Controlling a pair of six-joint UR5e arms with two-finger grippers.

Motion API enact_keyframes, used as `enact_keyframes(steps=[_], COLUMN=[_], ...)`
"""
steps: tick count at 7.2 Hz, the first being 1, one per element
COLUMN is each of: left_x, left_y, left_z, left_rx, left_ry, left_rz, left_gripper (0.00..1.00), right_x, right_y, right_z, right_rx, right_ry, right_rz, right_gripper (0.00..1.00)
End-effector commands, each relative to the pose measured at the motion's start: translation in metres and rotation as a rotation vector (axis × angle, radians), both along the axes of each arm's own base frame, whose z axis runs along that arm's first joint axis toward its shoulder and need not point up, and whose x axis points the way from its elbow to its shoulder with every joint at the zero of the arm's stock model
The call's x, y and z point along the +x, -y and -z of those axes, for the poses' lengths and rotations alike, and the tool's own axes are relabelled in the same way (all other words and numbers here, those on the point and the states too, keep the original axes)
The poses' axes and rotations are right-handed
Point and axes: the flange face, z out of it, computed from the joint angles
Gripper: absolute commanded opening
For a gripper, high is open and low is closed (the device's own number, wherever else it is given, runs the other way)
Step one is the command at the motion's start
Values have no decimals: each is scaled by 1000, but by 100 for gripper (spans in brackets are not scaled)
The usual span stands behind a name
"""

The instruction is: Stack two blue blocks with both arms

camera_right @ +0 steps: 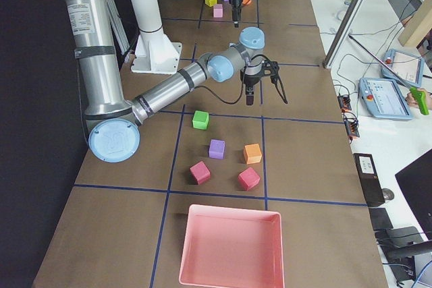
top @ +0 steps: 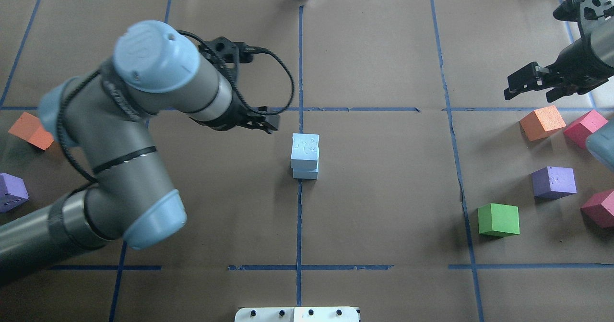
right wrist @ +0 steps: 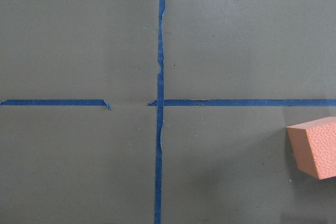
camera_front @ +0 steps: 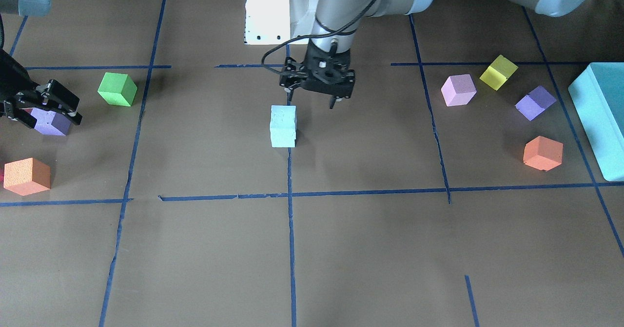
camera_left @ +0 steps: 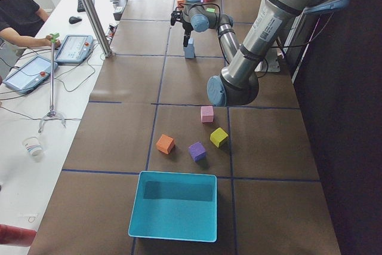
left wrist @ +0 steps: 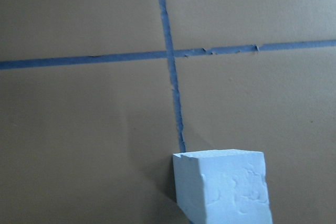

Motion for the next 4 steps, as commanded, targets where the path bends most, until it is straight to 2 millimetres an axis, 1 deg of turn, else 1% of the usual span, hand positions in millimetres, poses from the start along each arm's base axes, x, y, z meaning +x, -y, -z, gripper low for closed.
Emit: enact_keyframes(steps=[1,2,3,4], left_x=[-127,-194,-261,-310], left_y=[28,49,64,80], left_z=[-111,-158,-213,-269], left_rx=[130,135,136,131], left_ry=[165,182,200,232], left_rz=[-91,-144,-187,-220], left_gripper=[100,100,100,100], right_x=[47,74,97,119], right_y=[4,7,3,-6], right_z=[-28,-47,-71,-100], right_rx=[51,67,80,95], right_ry=[-41,-59,-67,-88], right_rz=[13,13,40,75], right_gripper=[100,100,100,100])
